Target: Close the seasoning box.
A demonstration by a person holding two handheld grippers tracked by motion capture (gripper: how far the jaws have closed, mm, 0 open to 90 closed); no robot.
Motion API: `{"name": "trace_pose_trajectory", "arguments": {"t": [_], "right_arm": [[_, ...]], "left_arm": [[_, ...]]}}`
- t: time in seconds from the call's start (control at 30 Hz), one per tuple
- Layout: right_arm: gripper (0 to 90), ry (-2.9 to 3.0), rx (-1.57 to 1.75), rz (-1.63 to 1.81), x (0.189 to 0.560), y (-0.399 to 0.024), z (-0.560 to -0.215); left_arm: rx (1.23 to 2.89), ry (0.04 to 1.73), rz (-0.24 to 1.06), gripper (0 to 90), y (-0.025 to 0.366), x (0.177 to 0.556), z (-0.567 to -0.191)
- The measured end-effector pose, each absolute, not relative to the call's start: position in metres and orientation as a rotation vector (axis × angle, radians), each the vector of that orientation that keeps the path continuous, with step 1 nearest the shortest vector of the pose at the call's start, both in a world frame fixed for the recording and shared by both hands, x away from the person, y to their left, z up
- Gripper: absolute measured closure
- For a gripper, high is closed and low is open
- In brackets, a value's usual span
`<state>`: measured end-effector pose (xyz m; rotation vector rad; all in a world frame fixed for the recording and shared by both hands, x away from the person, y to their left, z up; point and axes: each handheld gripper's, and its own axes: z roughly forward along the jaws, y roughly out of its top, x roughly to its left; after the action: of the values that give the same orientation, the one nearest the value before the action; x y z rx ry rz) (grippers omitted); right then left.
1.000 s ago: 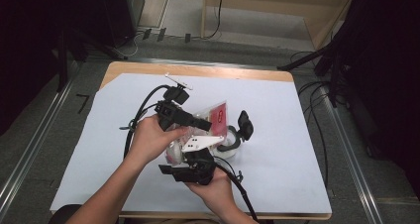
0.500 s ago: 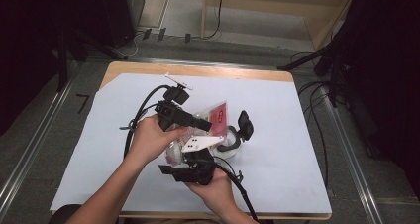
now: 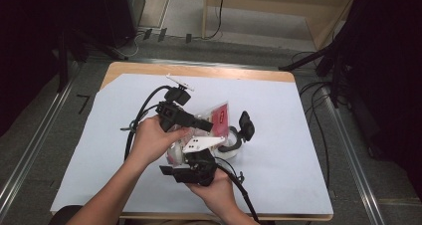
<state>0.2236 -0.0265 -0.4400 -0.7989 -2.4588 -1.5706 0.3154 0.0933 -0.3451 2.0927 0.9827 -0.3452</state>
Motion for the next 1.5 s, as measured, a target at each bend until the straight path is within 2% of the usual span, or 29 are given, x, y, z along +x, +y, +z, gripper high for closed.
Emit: {"name": "trace_pose_trajectory", "arguments": {"t": [1.5], "right_arm": [[62.9,-2.46,-0.82,-1.568,0.2221,-0.0258,-0.4386]], "left_arm": [[2.083,0.985,-0.318,72.5,0.0912,0.314,-0.3442]]}}
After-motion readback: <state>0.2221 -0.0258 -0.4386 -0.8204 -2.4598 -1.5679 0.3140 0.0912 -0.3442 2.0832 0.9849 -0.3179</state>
